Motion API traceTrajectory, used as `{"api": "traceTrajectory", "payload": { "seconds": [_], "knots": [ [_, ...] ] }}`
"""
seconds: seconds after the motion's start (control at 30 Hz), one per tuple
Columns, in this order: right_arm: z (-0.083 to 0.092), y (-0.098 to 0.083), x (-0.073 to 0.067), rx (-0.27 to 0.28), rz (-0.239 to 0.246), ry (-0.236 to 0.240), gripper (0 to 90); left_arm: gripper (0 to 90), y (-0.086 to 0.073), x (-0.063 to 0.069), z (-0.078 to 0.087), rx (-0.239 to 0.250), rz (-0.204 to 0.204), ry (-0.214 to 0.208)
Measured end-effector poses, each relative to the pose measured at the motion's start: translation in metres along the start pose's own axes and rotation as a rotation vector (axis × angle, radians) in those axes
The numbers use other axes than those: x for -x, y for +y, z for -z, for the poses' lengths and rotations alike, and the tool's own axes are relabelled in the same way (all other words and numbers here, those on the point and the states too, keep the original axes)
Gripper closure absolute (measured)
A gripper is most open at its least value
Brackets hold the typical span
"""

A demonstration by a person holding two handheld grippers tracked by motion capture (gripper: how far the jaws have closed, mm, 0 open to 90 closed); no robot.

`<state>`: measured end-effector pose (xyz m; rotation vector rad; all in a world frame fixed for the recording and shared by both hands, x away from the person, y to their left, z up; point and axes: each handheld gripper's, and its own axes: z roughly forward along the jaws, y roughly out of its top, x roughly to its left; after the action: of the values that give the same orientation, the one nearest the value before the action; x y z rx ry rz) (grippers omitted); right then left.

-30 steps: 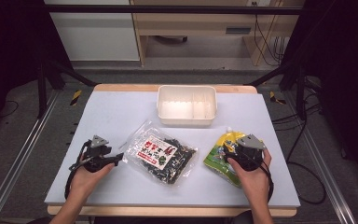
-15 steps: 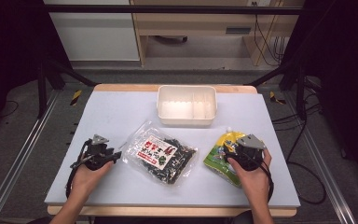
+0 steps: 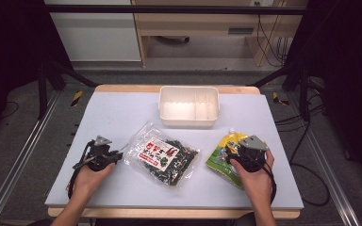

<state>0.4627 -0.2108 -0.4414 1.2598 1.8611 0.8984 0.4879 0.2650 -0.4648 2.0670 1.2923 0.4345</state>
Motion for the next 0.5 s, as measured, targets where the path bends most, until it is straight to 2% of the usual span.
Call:
{"api": "traceTrajectory", "payload": {
  "seconds": [0.1, 0.2, 0.4, 0.5],
  "knots": [
    [0.0002, 0.0001, -0.0001, 0.001, -0.004, 0.000, 18.8, 79.2, 0.0014, 0.0019, 0.0028, 0.015, -0.013, 0.001],
    [-0.0005, 0.0001, -0.0003, -0.002, -0.004, 0.002, 18.8, 83.8, 0.0016, 0.0011, 0.0021, 0.009, -0.017, -0.002],
    [-0.0012, 0.0003, -0.0010, 0.001, -0.003, 0.005, 18.8, 86.1, 0.0006, -0.0006, -0.0017, -0.006, -0.016, -0.005],
    [-0.0015, 0.0003, -0.0007, 0.002, -0.004, 0.007, 18.8, 83.3, 0.0008, 0.0001, -0.0027, -0.010, -0.016, -0.001]
  ]
}}
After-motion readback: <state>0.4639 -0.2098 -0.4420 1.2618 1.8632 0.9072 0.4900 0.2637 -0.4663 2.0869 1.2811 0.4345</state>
